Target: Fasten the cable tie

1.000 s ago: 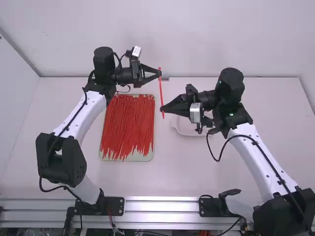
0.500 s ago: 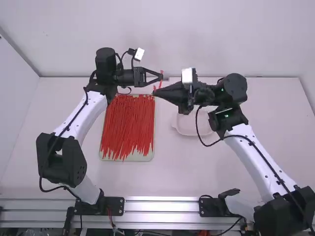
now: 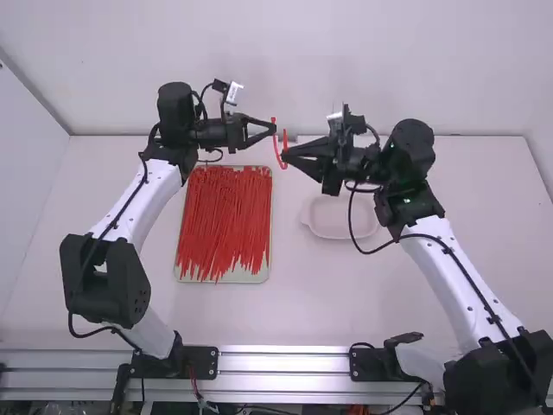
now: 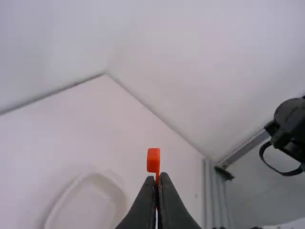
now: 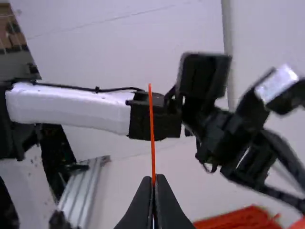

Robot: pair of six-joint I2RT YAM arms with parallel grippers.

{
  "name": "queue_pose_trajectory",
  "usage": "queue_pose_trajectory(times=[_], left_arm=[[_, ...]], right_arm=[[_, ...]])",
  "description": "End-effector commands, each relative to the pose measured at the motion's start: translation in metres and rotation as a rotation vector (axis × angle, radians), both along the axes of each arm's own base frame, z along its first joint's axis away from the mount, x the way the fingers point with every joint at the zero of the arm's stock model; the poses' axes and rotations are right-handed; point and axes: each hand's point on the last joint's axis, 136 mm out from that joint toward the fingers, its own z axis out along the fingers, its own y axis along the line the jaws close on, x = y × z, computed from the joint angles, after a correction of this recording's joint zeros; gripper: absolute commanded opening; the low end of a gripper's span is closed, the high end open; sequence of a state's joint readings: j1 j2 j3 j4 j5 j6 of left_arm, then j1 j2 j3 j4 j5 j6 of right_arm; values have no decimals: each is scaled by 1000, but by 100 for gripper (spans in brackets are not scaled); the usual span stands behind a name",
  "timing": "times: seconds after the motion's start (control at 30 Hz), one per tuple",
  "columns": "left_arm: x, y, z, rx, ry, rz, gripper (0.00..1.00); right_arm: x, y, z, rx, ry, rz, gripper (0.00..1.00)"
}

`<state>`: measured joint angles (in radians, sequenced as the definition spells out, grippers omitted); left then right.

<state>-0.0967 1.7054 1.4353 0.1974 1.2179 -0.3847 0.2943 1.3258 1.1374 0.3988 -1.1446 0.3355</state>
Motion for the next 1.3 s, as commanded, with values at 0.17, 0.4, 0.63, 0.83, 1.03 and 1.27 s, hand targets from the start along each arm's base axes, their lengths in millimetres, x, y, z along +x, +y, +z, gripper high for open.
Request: queue_pose_trajectory(times=[0.17, 0.4, 0.63, 0.83, 1.03, 1.27], left_arm=[[2, 0, 37, 8, -367, 0, 1], [-27, -5, 51, 18, -678, -157, 2], [-27, -5, 52, 19, -692, -155, 2], [-40, -6, 44, 33, -854, -225, 2], [-55, -7, 41, 28, -982, -310, 2], [-58, -10, 40, 23, -1010, -327, 2]], right_arm=[[5, 3, -12, 19, 285, -26, 0], [7, 10, -31, 23, 446, -50, 0], [9, 10, -40, 68, 507, -63, 0], [9, 9, -42, 103, 559, -58, 0], [3, 16, -44, 94, 568, -38, 0], [0, 19, -45, 93, 590, -30, 0]])
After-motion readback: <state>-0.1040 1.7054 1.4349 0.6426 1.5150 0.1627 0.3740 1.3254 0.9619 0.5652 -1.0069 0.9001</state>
